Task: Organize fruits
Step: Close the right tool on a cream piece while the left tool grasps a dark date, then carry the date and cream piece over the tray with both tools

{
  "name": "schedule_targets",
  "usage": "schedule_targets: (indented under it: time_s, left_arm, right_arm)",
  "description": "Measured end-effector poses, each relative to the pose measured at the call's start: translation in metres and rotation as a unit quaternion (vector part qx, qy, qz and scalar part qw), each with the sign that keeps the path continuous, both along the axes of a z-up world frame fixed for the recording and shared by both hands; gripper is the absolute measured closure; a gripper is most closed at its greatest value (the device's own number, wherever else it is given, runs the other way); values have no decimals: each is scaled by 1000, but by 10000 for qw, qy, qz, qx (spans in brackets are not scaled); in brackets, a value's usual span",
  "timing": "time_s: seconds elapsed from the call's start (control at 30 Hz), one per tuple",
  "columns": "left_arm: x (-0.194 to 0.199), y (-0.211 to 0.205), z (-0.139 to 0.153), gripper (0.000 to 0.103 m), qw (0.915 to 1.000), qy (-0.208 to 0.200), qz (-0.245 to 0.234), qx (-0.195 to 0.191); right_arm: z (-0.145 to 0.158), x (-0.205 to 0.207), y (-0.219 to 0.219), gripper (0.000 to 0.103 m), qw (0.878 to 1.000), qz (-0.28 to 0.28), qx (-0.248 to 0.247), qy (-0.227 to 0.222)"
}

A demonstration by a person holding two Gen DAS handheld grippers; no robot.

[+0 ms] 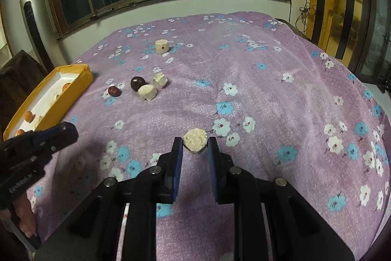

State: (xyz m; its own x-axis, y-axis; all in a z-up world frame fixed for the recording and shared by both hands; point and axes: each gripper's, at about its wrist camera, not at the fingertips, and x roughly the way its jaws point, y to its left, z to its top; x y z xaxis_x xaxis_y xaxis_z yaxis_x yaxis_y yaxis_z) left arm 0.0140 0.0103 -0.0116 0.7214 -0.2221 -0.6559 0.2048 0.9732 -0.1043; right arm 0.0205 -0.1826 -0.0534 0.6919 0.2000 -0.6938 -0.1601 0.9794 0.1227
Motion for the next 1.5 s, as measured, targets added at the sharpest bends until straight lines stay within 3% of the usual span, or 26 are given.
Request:
schedule_targets:
  time_s: [0.73, 1.5]
  left_arm:
    - [-35, 19, 6, 83, 9987, -51, 482, 129]
    - [-42, 44, 3, 83, 9962, 82, 836, 212]
  right_arm:
    - [11, -33, 20, 81, 9997, -70, -177, -144]
    - [16, -37, 53, 81, 9993, 238, -221, -182]
